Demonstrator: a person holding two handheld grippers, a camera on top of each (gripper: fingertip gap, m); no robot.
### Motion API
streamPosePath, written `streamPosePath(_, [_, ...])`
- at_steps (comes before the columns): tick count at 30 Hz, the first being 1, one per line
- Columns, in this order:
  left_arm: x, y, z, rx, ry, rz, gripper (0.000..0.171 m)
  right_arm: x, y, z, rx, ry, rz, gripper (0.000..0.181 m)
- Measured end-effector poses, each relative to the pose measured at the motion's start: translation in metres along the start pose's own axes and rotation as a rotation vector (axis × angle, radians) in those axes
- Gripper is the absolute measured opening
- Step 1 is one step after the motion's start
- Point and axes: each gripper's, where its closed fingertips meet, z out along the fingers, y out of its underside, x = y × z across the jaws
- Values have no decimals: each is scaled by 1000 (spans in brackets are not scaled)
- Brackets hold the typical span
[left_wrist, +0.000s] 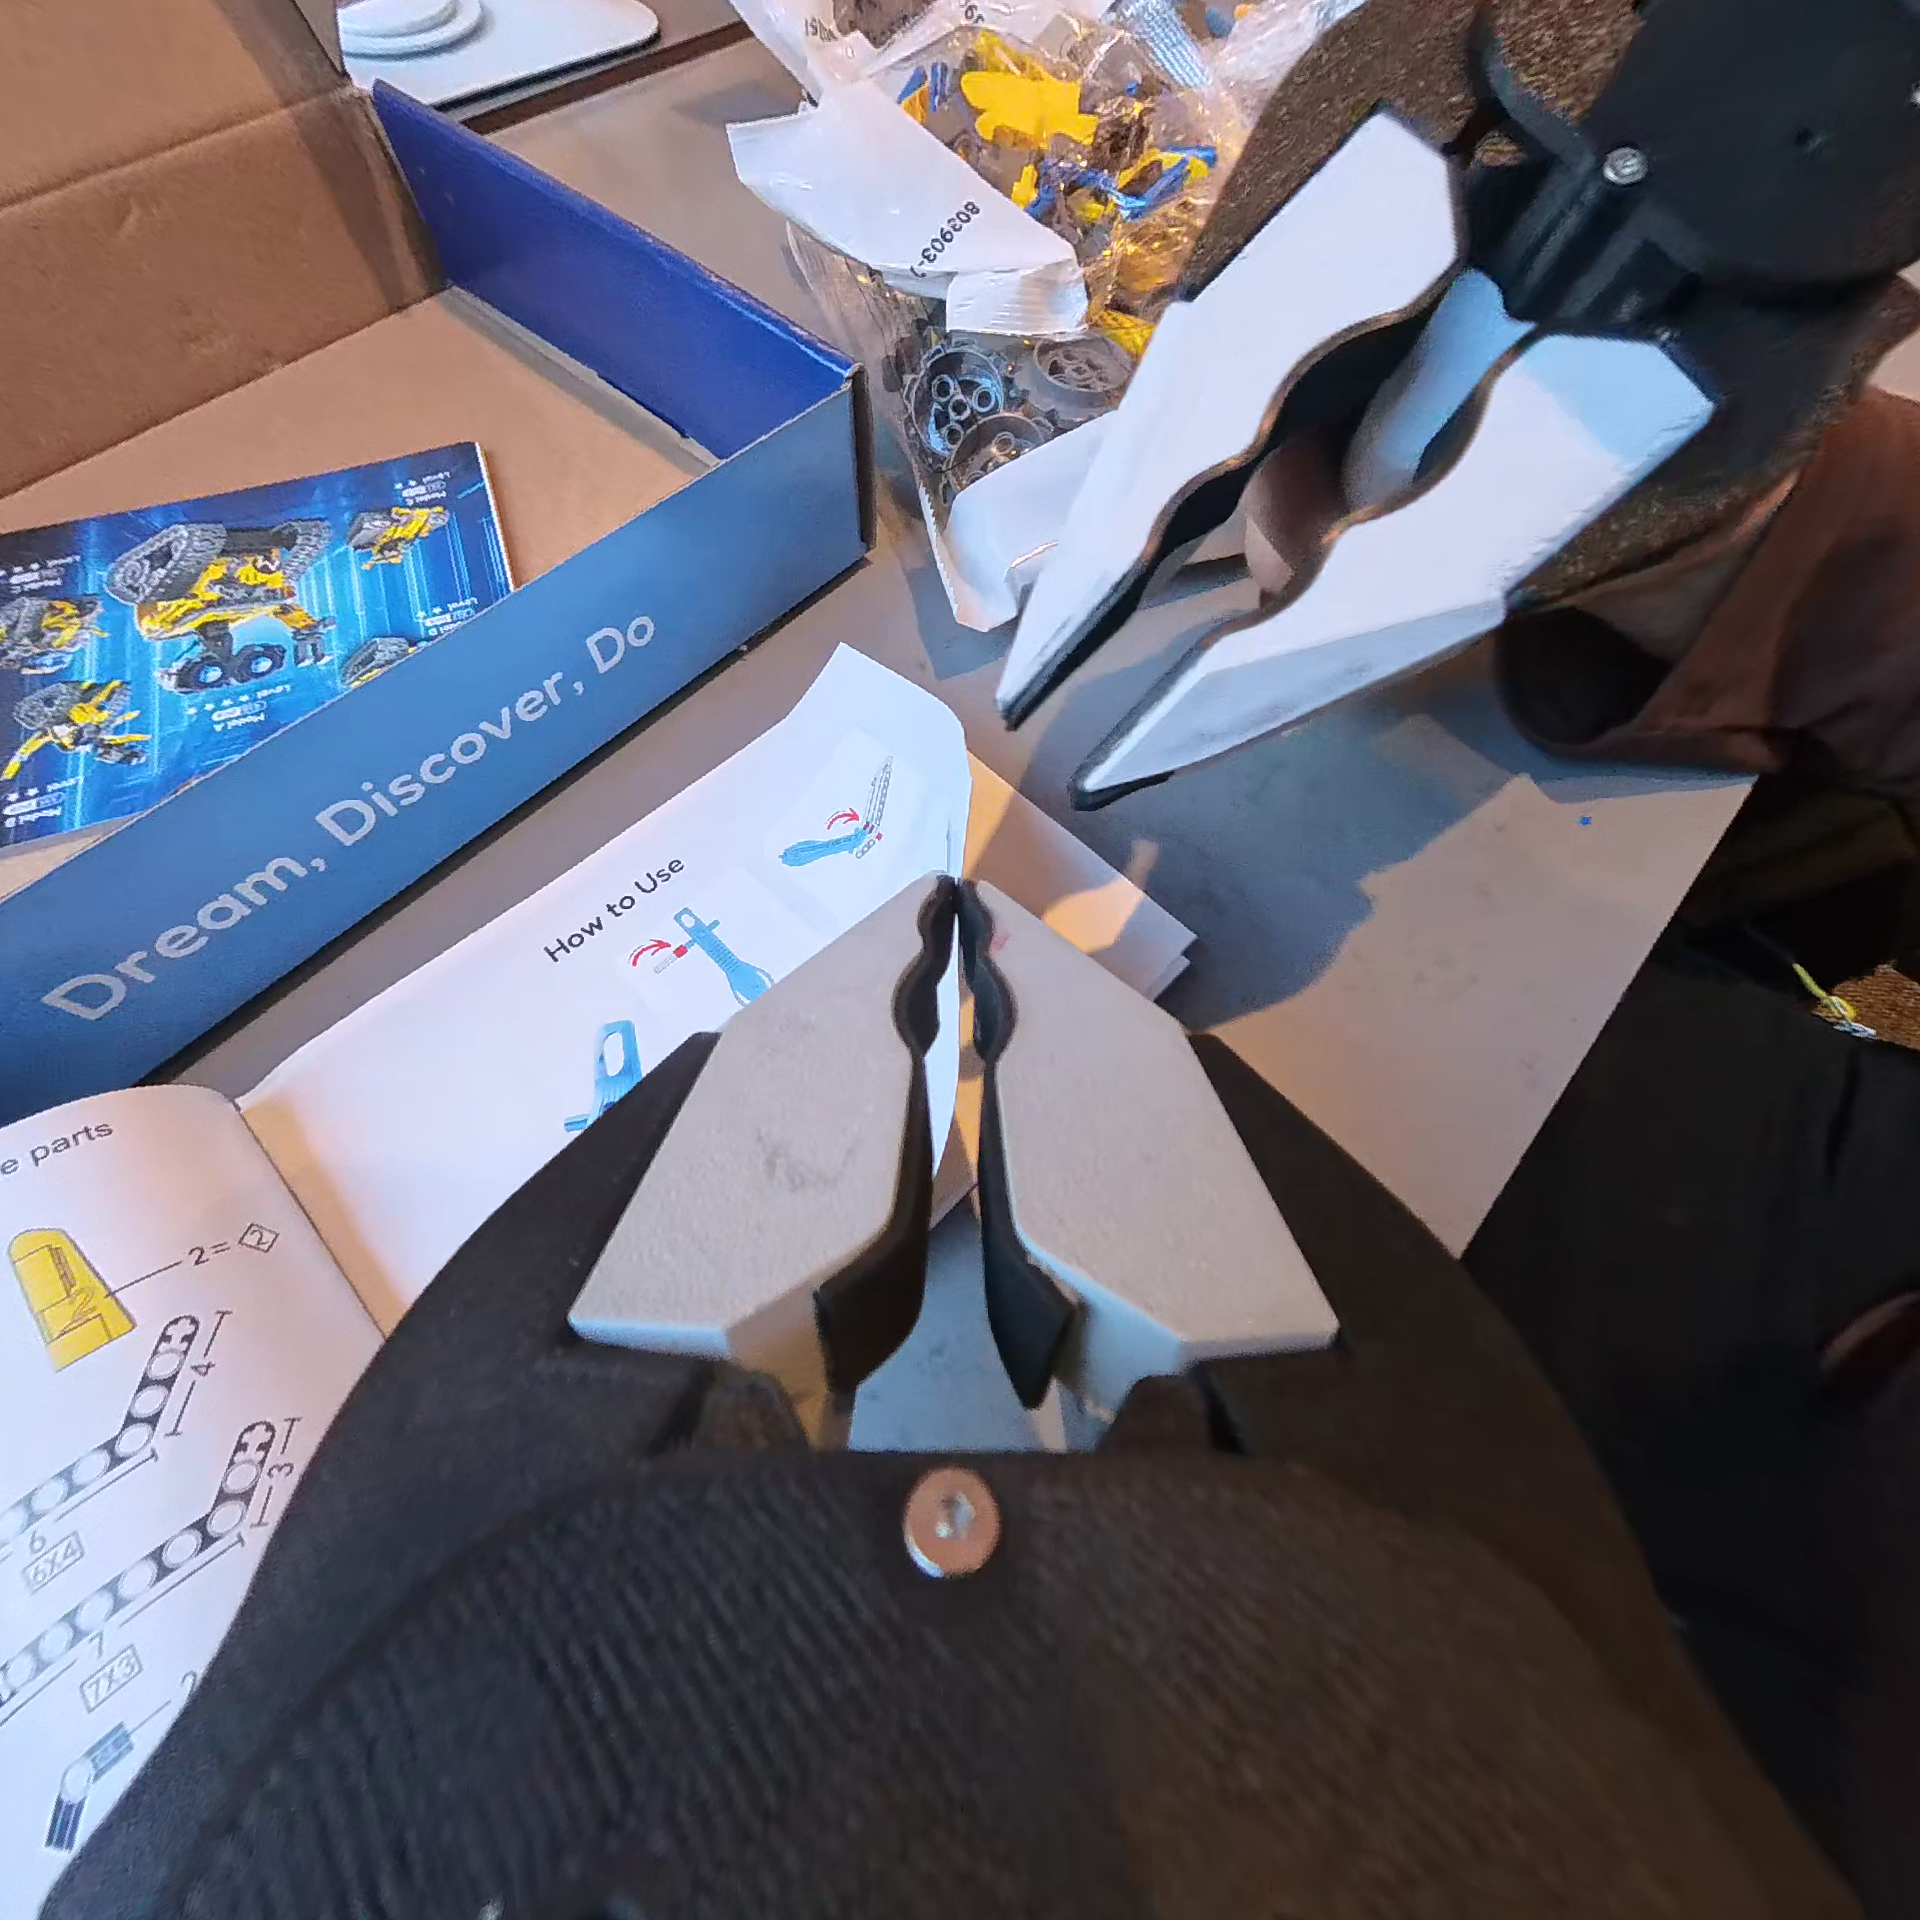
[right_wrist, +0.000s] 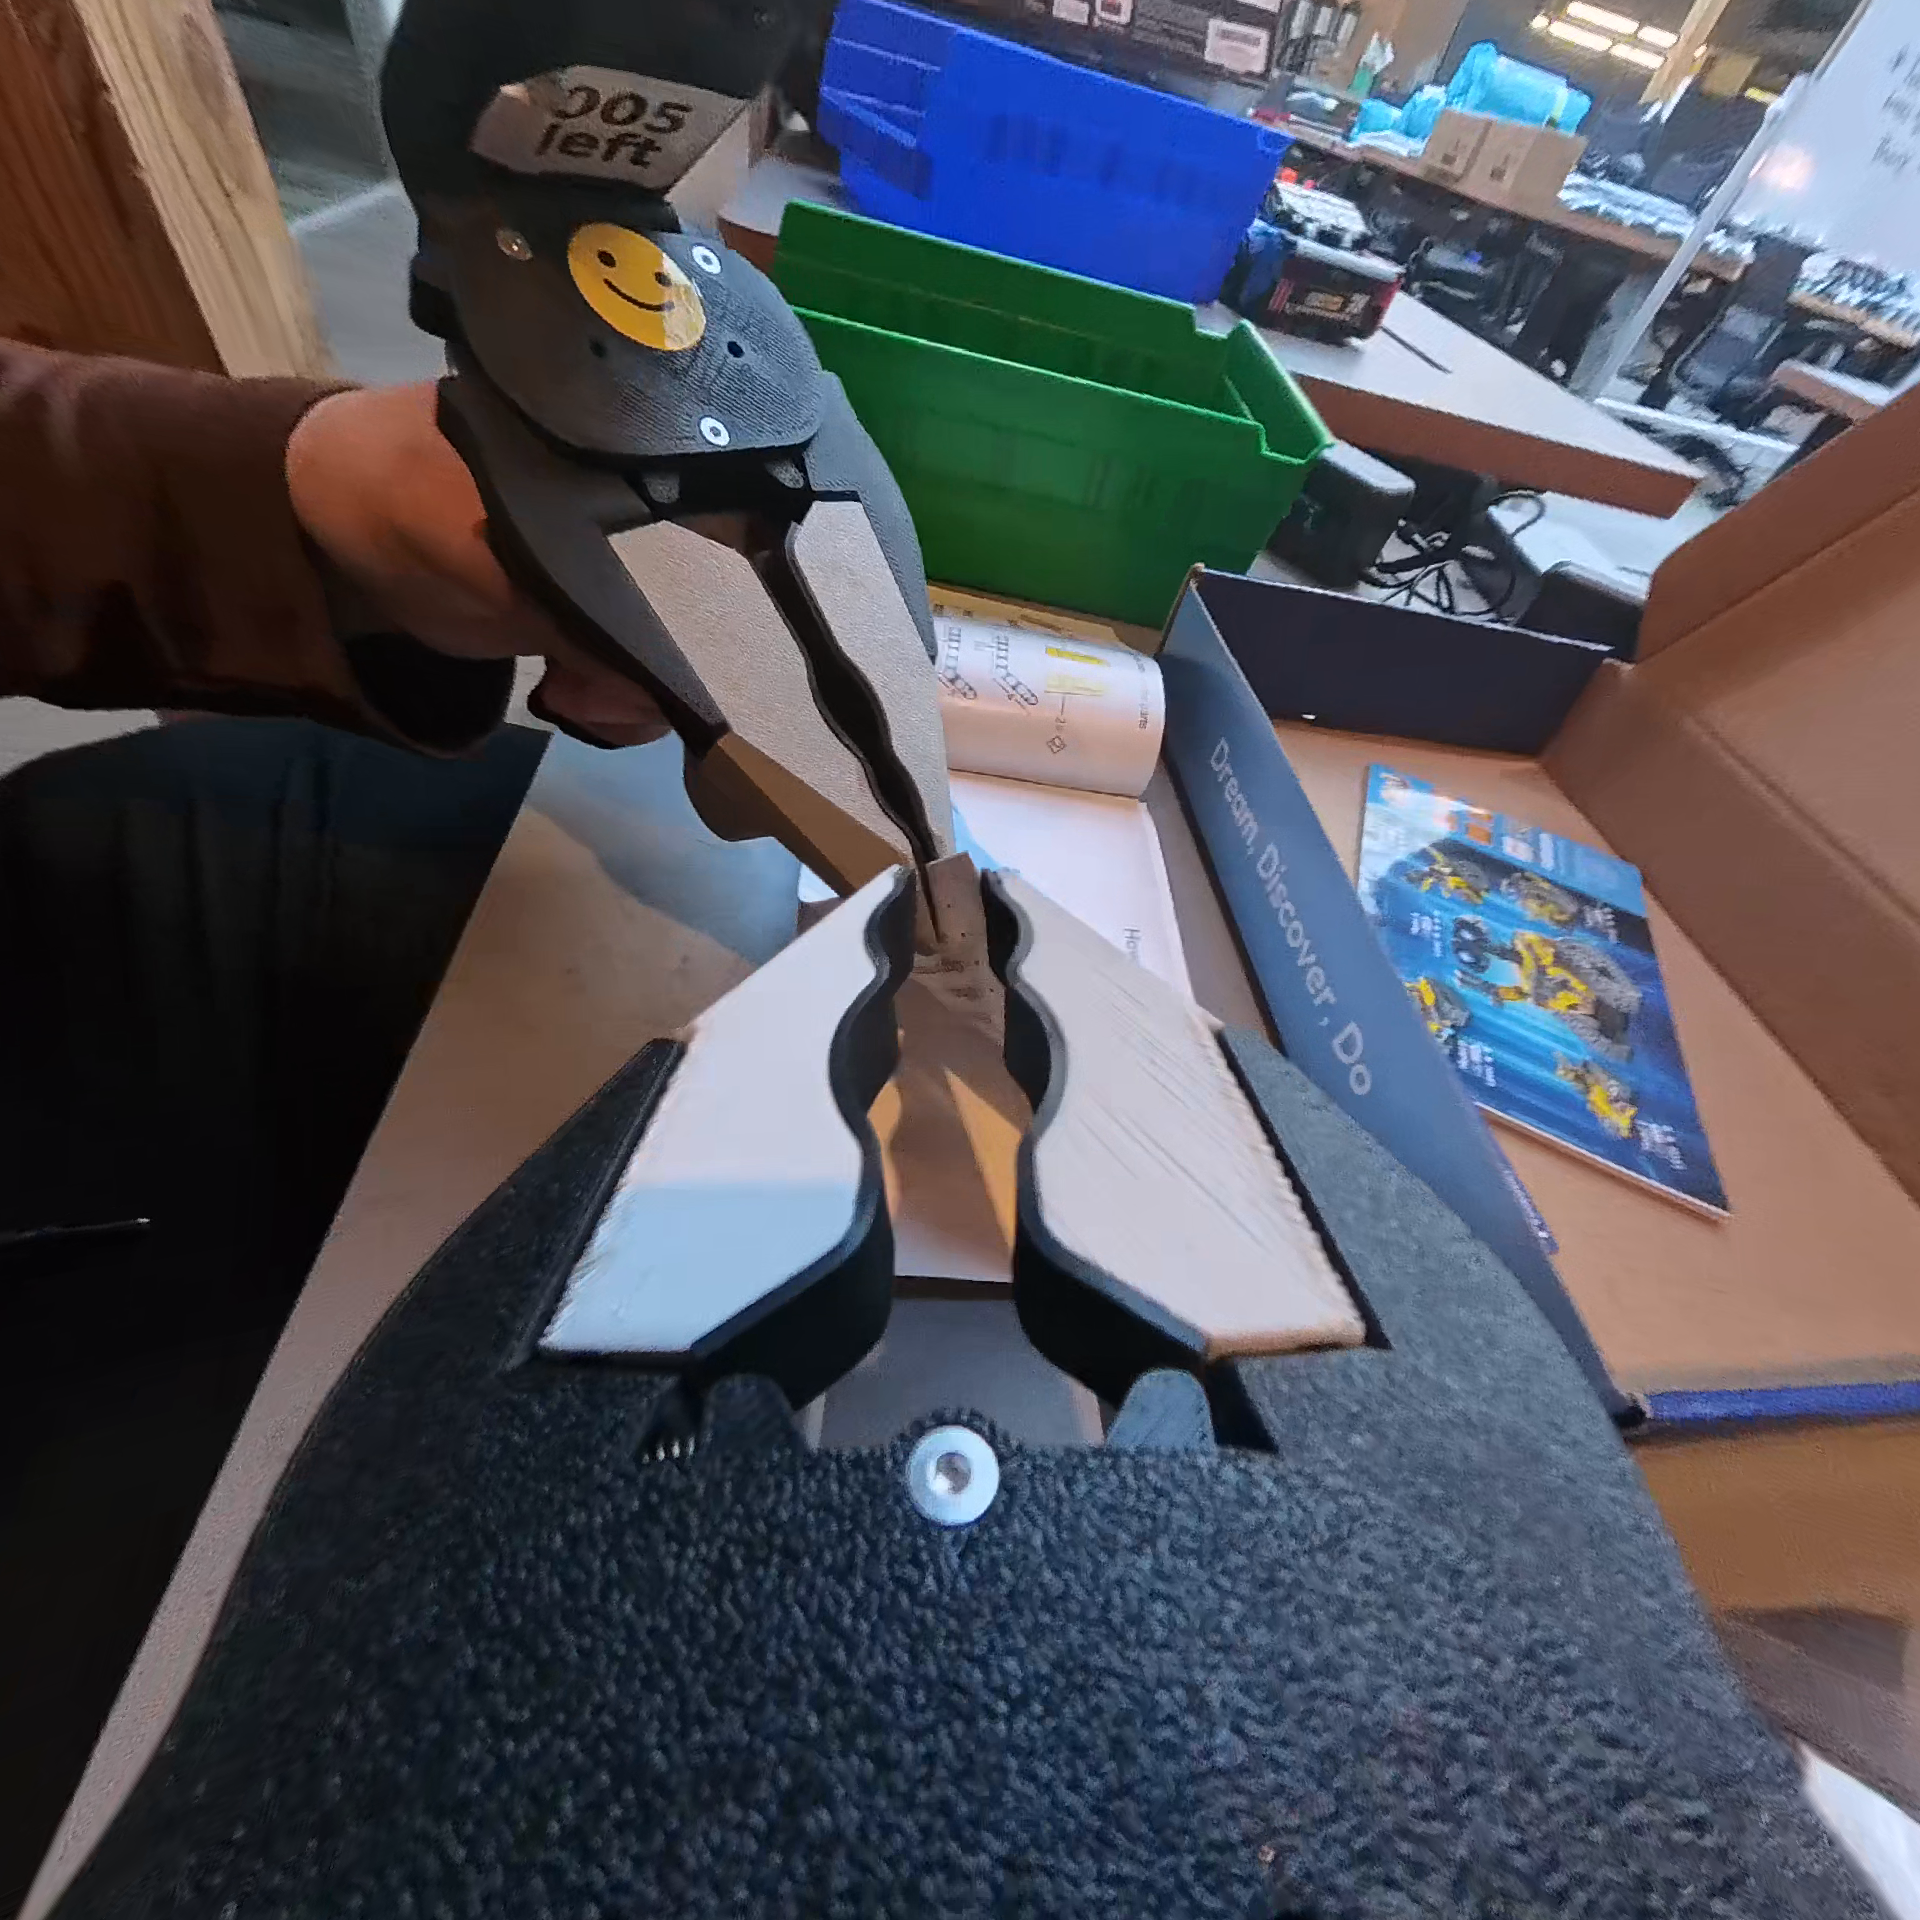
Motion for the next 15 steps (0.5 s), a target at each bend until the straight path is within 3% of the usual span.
streamPosePath(15, [1,3,2,-6,4,3,0,0,8,5,-51,50,-101,13])
